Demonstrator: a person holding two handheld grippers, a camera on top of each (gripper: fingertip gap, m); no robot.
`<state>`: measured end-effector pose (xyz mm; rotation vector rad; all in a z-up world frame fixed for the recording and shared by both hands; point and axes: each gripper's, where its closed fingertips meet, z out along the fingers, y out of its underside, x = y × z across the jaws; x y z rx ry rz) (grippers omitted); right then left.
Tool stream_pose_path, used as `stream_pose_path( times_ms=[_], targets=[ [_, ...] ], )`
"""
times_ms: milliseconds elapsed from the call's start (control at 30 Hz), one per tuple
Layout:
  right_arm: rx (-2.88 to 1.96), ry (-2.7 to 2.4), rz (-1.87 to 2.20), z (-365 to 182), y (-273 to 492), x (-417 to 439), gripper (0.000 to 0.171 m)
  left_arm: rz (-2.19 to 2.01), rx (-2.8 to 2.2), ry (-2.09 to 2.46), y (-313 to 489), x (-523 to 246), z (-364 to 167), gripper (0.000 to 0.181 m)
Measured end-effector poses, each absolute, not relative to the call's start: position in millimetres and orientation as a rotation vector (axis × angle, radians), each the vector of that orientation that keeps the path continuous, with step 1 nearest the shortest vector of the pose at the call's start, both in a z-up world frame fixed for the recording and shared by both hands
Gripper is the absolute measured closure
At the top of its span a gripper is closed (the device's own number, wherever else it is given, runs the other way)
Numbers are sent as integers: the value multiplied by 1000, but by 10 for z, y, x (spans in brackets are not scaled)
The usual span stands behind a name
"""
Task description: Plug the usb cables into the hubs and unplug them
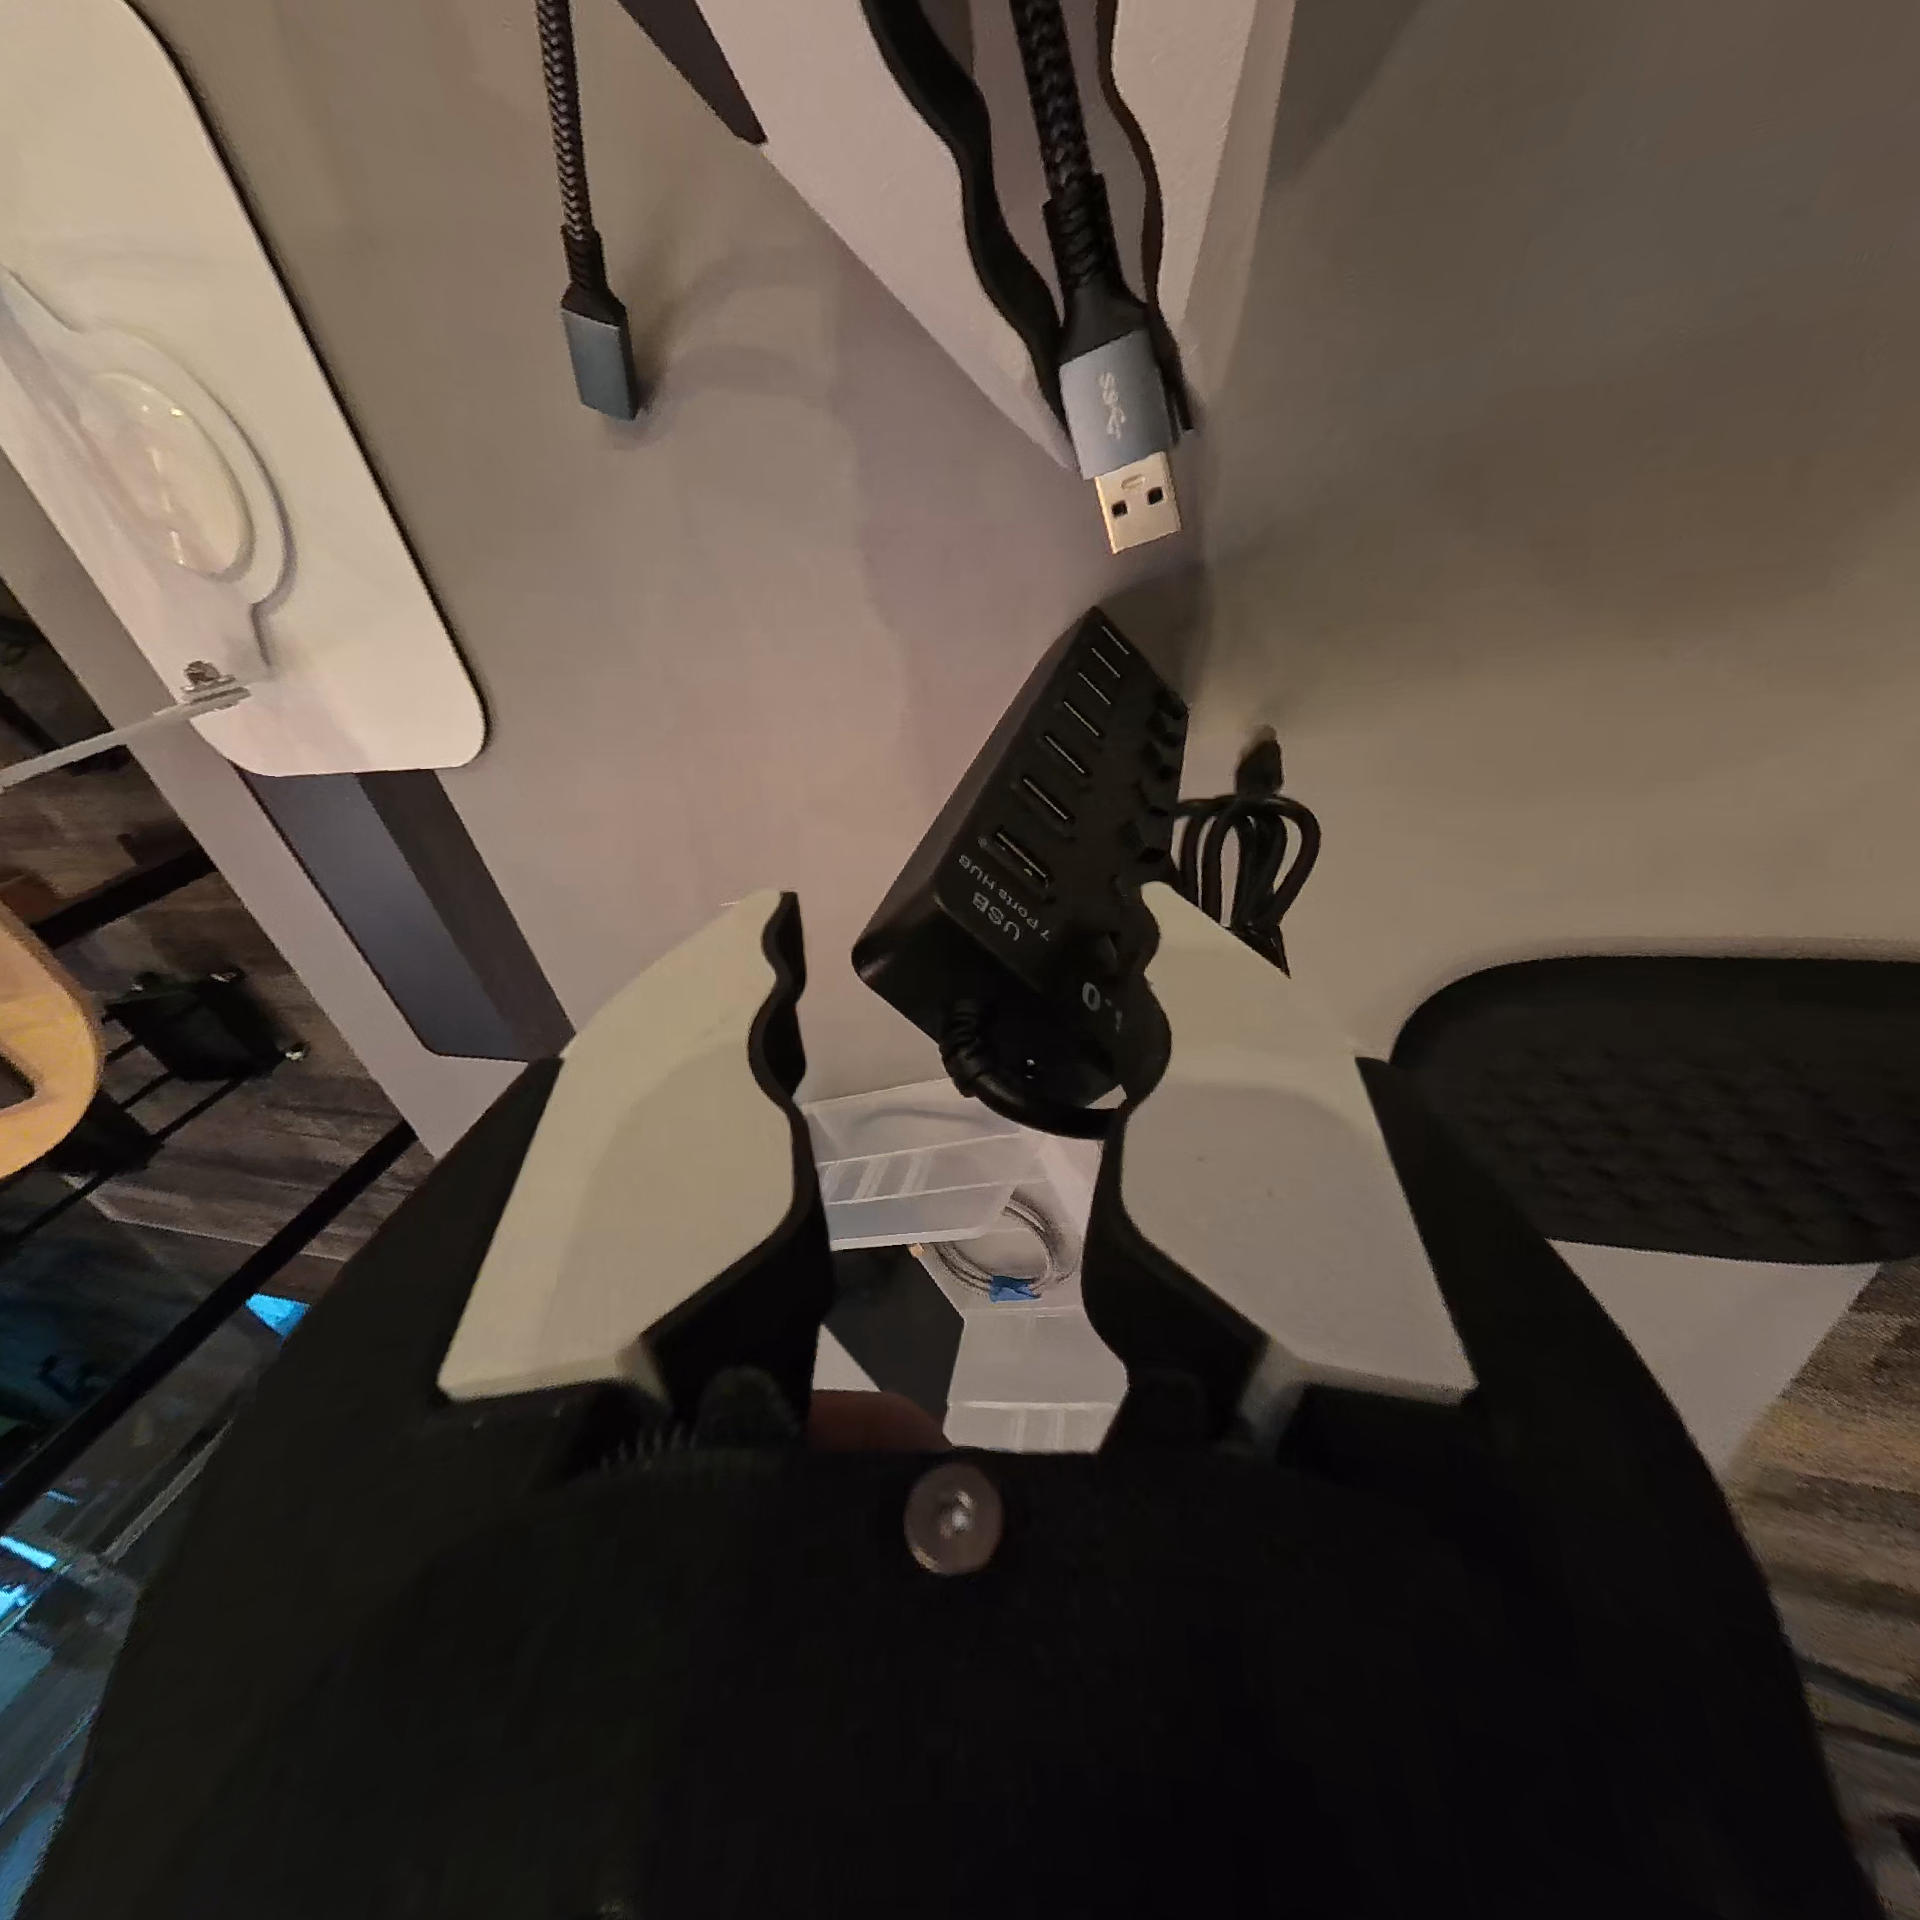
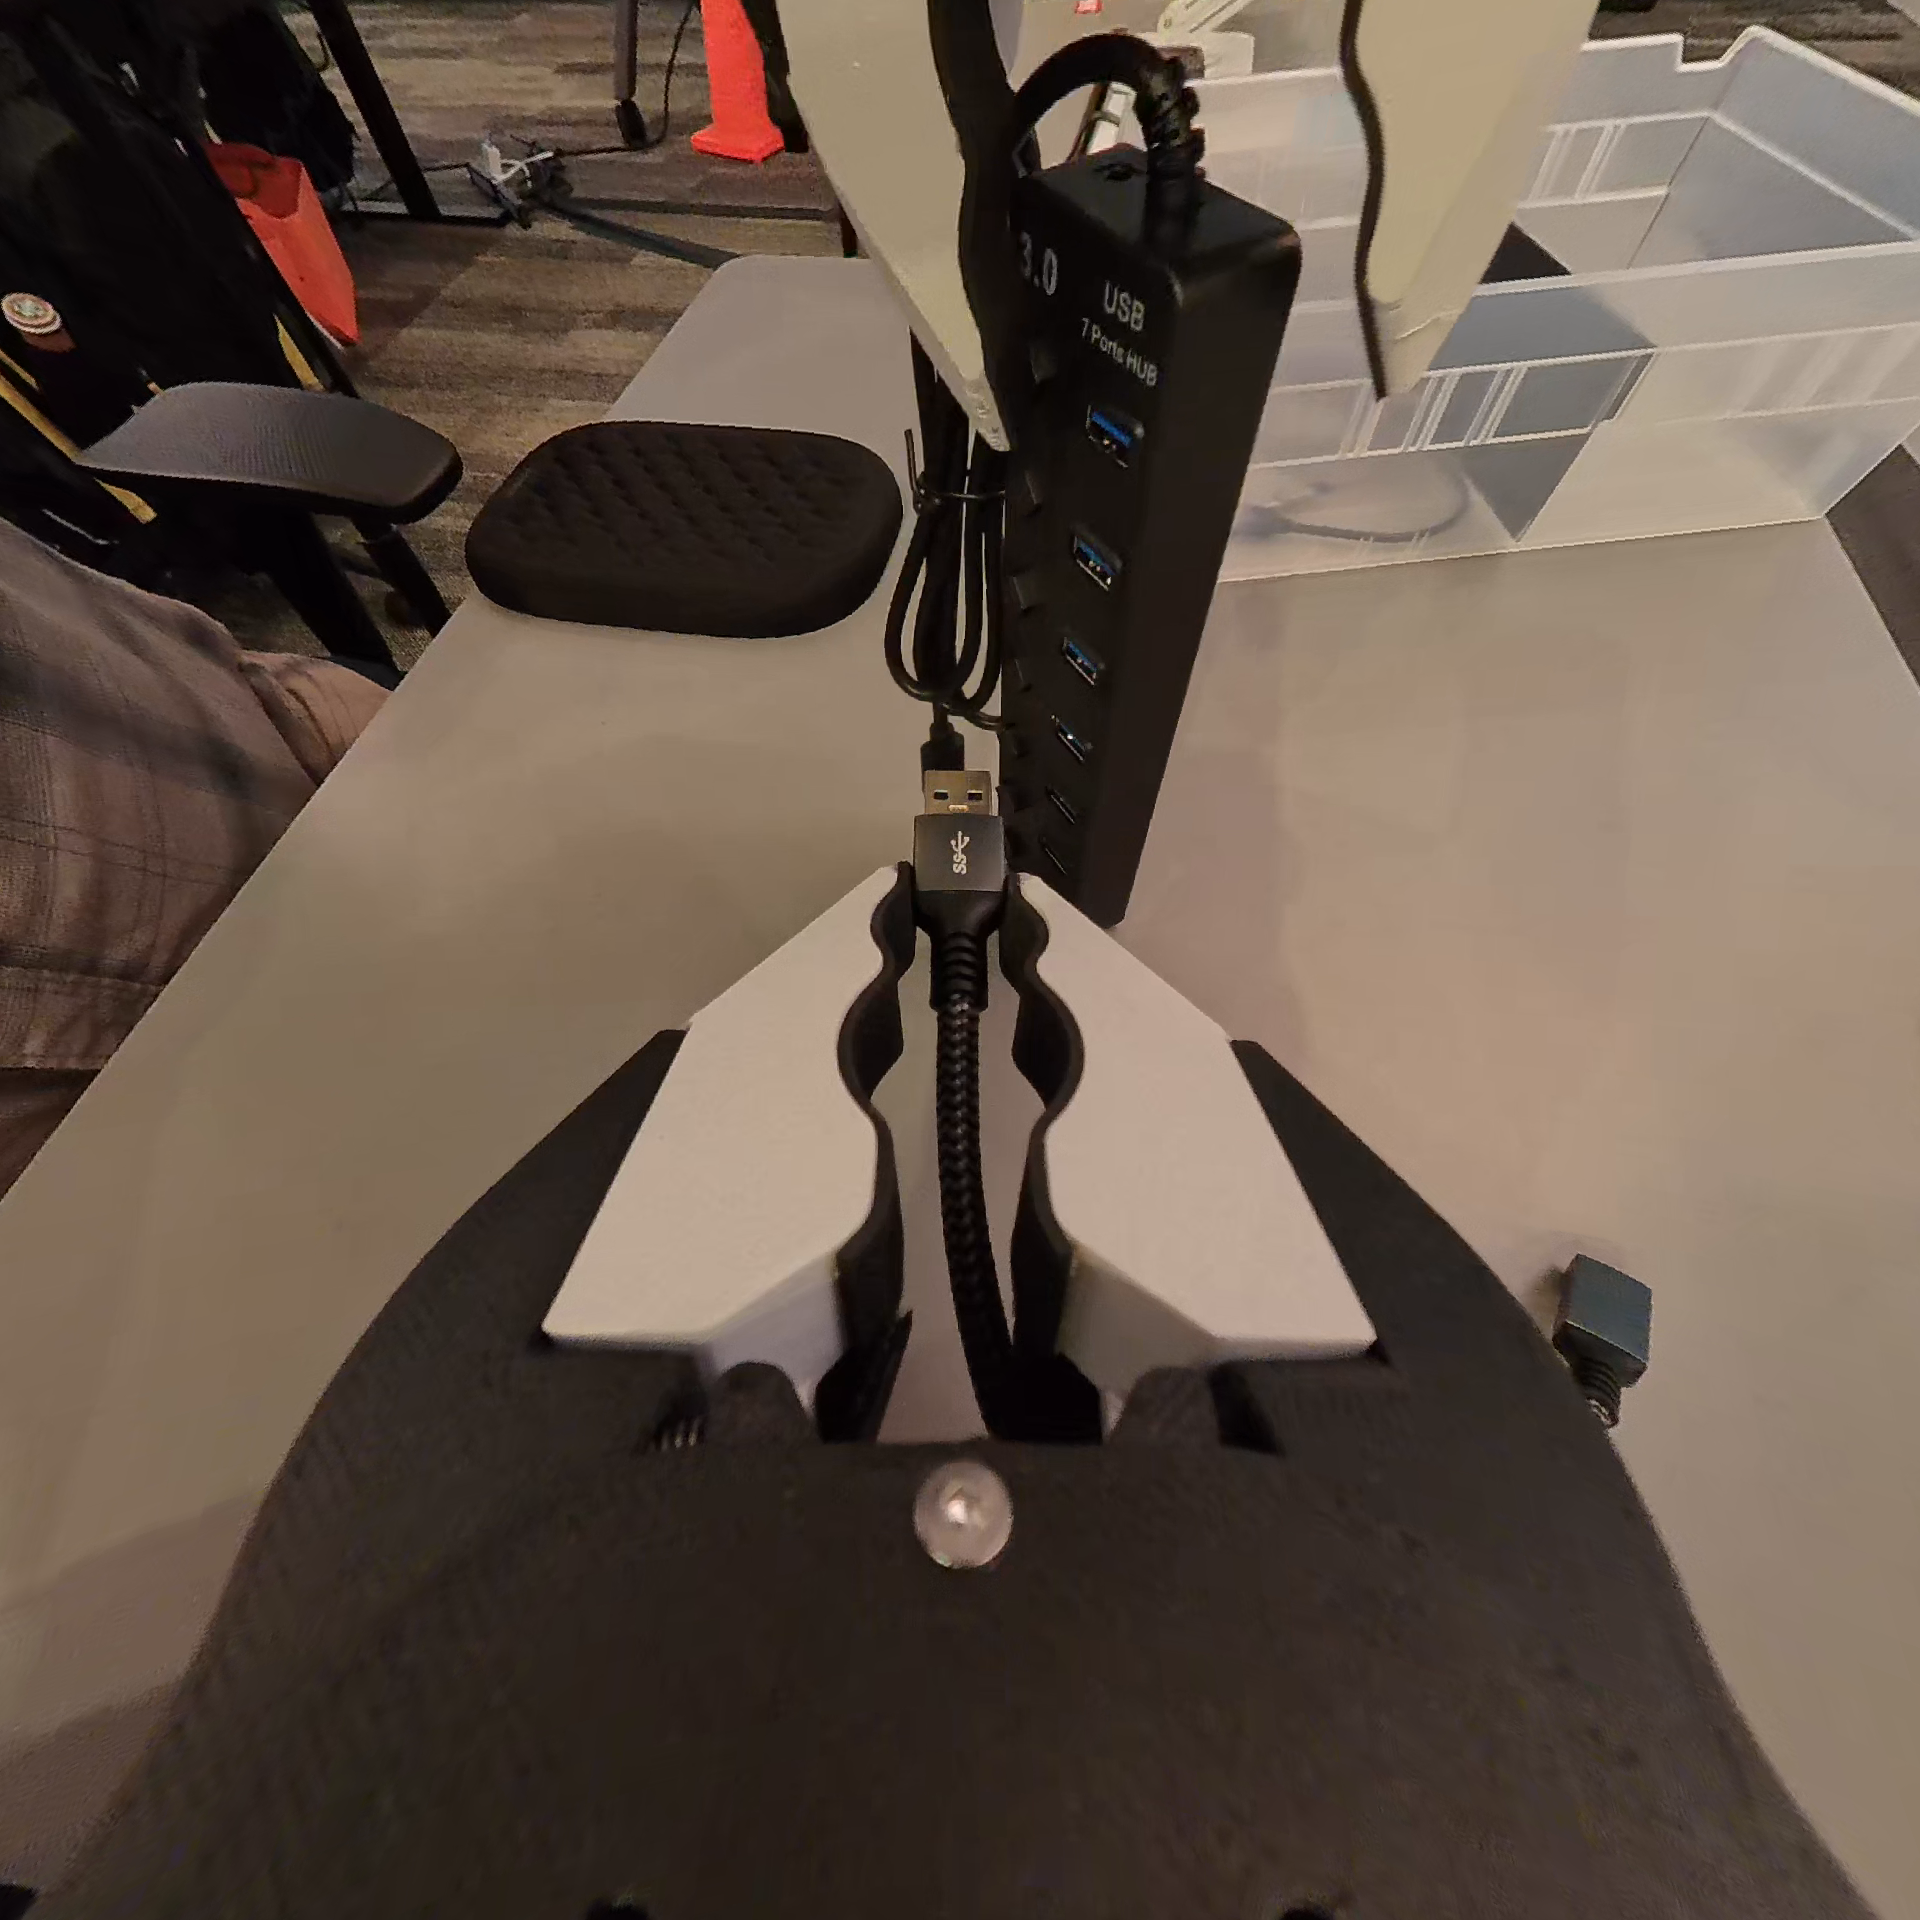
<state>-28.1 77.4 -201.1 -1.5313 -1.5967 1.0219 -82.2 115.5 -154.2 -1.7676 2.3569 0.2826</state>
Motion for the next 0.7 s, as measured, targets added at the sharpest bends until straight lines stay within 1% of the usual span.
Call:
stream_pose_path(
  times_ms=[367, 400, 433, 467, 700],
  targets=[
    [-1533, -1603, 1024, -2034, 766, -288, 158, 370, -1568, 2411, 1114, -898, -1503, 120],
    [-1534, -1604, 1024, -2036, 766, -288, 158, 387, -1570, 2409, 1123, -908, -1504, 123],
    [-1533, -1604, 1024, -2034, 765, -287, 158, 399, -1580, 2399, 1137, -916, -1508, 132],
    [-1532, -1604, 1026, -2033, 764, -285, 158, 407, -1594, 2381, 1162, -918, -1514, 135],
    [-1529, -1603, 1025, -2024, 764, -283, 158, 391, -1738, 2318, 1203, -953, -1507, 140]
  ],
)
